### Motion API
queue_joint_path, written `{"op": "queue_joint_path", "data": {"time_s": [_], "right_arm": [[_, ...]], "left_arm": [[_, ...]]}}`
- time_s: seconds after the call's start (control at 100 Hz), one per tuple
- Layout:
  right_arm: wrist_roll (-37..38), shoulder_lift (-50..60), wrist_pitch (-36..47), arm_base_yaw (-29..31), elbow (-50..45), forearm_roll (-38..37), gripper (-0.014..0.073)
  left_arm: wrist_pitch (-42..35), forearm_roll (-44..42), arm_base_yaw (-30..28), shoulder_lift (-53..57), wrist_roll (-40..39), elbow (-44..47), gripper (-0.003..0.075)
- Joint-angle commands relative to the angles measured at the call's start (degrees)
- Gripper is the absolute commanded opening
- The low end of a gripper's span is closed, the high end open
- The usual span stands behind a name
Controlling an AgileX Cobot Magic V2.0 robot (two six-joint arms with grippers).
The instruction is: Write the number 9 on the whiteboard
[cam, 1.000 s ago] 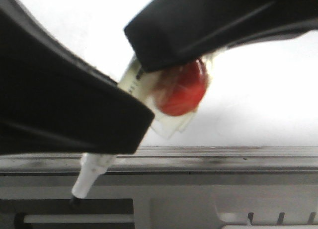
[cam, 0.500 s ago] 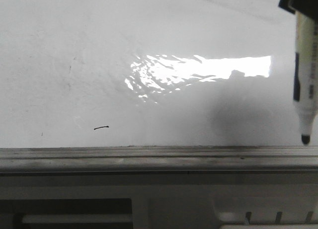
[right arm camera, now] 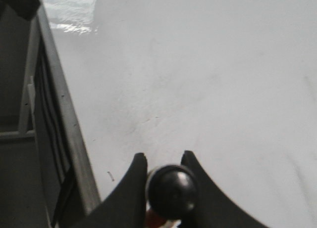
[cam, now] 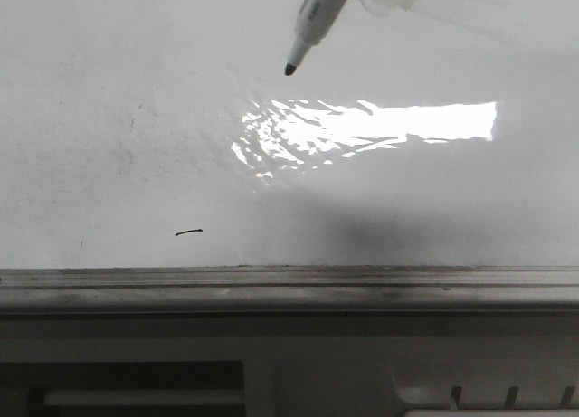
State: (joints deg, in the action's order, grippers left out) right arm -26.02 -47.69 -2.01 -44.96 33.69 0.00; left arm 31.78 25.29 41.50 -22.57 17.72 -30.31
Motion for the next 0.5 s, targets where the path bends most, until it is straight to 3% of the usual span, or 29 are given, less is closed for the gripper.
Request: {"op": "queue_joint_path", "data": {"time_s": [0.0,0.16,0.49], "right_arm": [[0.39,-0.12,9.40,3.90,0.99,1.79,-0.0043],[0.39,-1.20,14.05,7.45,0.99,2.26,-0.0046],[0.39,-8.53,15.12,9.17,0.99,5.08,-0.0046]], "left_arm": [[-3.37,1.22,-0.92,-0.31,-0.67,-1.54,0.0209],[-3.37,1.22,-0.92,-0.31,-0.67,-1.54,0.0209],[-3.69,1.22,-0.92,-0.31,-0.67,-1.54,0.0209]]}}
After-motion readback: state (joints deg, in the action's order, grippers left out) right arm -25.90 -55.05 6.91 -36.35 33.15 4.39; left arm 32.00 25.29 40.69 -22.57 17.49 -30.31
